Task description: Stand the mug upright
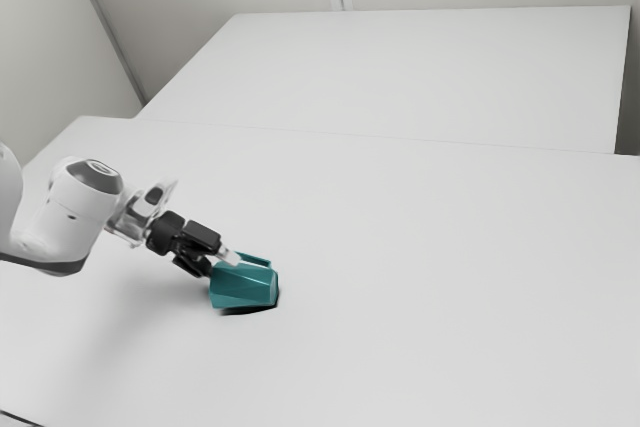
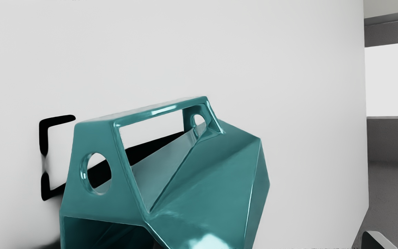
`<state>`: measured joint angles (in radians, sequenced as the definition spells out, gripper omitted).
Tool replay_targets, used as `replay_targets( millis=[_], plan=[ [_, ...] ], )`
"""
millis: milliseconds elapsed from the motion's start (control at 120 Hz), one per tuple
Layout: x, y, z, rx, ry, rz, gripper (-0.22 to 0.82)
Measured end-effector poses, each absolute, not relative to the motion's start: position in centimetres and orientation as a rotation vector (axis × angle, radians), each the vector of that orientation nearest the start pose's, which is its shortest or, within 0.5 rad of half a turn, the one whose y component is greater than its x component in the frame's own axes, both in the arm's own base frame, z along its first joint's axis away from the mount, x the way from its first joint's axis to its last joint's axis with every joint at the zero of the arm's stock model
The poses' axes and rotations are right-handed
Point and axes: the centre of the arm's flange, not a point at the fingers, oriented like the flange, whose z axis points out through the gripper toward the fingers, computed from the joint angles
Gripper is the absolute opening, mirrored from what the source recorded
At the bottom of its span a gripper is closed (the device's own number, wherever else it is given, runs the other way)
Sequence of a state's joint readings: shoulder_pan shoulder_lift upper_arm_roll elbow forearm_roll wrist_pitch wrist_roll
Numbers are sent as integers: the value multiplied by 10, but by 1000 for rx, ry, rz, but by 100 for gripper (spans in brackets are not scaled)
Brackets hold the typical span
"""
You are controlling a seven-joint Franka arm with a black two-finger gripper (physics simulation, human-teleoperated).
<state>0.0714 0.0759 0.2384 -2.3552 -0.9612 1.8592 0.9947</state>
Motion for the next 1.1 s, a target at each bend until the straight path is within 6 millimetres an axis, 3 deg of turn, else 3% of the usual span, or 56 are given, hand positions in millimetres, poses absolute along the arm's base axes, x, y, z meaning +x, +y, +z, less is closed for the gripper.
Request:
replay_targets(
  millis=[175,342,592,667,808,875,992,1100],
  plan=[
    [461,76,292,2180,-177,117,14],
    [463,77,297,2175,-215,146,-6],
    [464,77,301,2171,-257,176,-14],
    [464,76,310,2170,-277,201,-16],
    [464,74,359,2166,-353,300,-17],
    [474,70,383,2198,-422,321,-18],
    [498,45,424,2354,-657,254,-18],
    [512,29,450,2544,-828,143,-18]
  ],
)
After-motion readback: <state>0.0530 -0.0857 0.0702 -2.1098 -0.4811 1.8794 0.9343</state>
